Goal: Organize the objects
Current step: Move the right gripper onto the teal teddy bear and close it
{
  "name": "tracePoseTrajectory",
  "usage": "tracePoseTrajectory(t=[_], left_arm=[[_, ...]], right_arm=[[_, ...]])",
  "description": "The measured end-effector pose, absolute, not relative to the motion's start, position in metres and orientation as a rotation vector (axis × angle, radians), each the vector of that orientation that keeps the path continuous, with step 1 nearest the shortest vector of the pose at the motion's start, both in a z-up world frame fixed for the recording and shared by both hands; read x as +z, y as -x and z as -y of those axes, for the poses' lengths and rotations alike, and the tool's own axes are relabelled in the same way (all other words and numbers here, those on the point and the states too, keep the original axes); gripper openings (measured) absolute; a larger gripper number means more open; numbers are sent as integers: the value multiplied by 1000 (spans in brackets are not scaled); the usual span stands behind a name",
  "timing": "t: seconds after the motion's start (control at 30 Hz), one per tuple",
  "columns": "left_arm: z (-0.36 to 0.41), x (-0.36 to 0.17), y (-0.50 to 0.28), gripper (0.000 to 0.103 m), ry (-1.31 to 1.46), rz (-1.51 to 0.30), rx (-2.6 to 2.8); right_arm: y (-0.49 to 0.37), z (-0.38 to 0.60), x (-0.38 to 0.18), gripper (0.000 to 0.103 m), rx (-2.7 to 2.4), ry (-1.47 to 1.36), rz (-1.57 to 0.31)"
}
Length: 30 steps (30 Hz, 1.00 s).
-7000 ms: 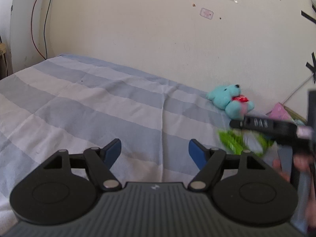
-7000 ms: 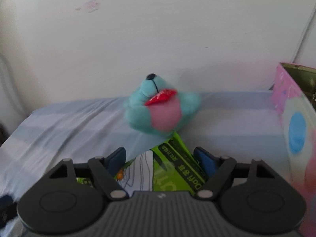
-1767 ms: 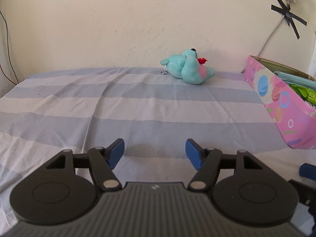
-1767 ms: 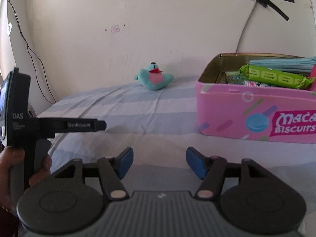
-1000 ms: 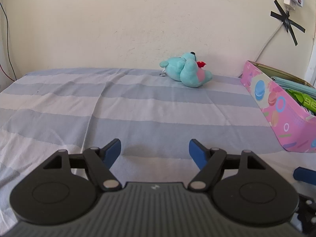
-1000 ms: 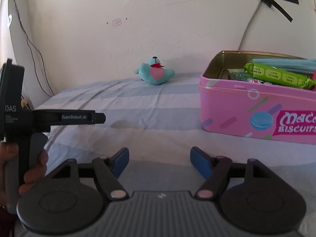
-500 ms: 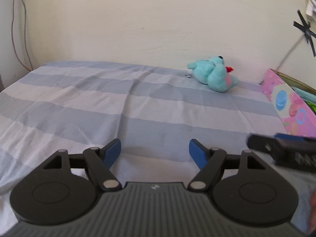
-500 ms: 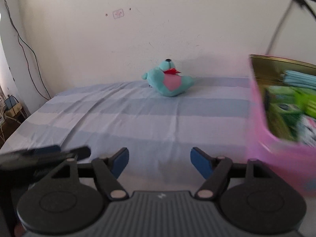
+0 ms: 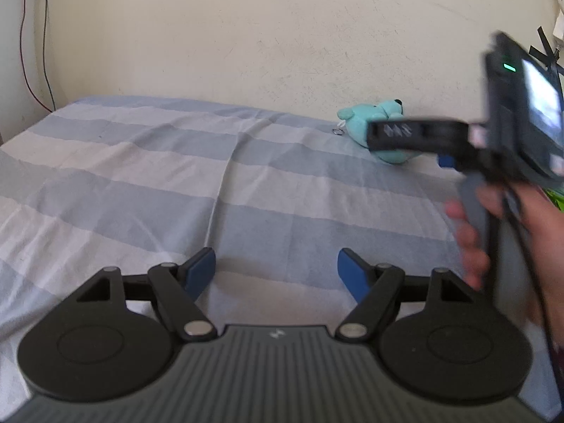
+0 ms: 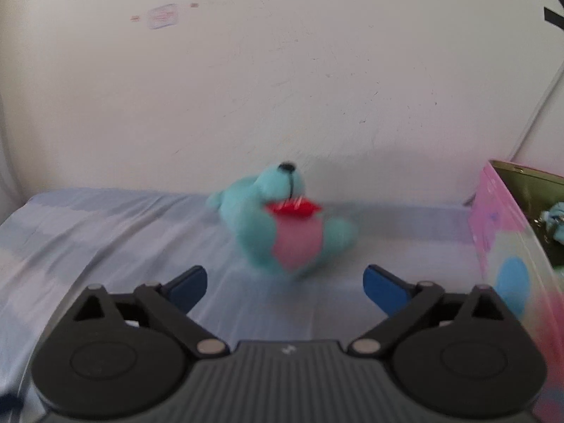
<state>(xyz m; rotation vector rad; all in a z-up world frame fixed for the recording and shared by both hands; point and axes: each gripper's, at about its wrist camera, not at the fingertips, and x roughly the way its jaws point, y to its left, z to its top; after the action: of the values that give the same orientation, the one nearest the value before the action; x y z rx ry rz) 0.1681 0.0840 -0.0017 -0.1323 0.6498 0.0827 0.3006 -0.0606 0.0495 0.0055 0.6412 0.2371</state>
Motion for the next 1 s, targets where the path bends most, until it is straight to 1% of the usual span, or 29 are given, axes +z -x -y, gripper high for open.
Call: tracePoseTrajectory(t=[0.07, 0.23, 0.27, 0.3, 0.33, 0.4, 0.53, 0.77, 0.83, 0.9, 1.0], left_arm=[[-83, -2, -168, 83, 133, -650, 79], [-81, -2, -169, 84, 129, -653, 77], [-81, -2, -169, 84, 133, -653, 76], [-81, -2, -169, 84, 136, -653, 76], [-82, -3, -169, 84, 137, -653, 75], [-81, -3, -169, 84, 131, -650, 78], [-79, -4, -170, 84, 114, -647, 84], [-85, -3, -169, 84, 148, -638, 72], [-88, -2, -169, 84, 163, -632, 67], [-89, -1, -167, 84, 174, -621, 66], [-88, -1, -164, 84, 178, -602, 61]], right_arm=[[-316, 58, 46, 99, 215, -18, -656], [-337, 67, 38, 98, 234, -115, -741], [-335, 69, 38, 93, 234, -124, -733], [-333, 70, 38, 81, 234, -120, -726], [-330, 70, 39, 73, 233, -109, -717], [-325, 69, 39, 62, 247, -90, -710], [-307, 67, 40, 60, 268, -35, -707], [-238, 77, 43, 58, 343, 74, -689], [-213, 86, 45, 48, 368, 86, -688], [-189, 95, 46, 44, 387, 96, -680], [-152, 110, 48, 43, 431, 121, -673]])
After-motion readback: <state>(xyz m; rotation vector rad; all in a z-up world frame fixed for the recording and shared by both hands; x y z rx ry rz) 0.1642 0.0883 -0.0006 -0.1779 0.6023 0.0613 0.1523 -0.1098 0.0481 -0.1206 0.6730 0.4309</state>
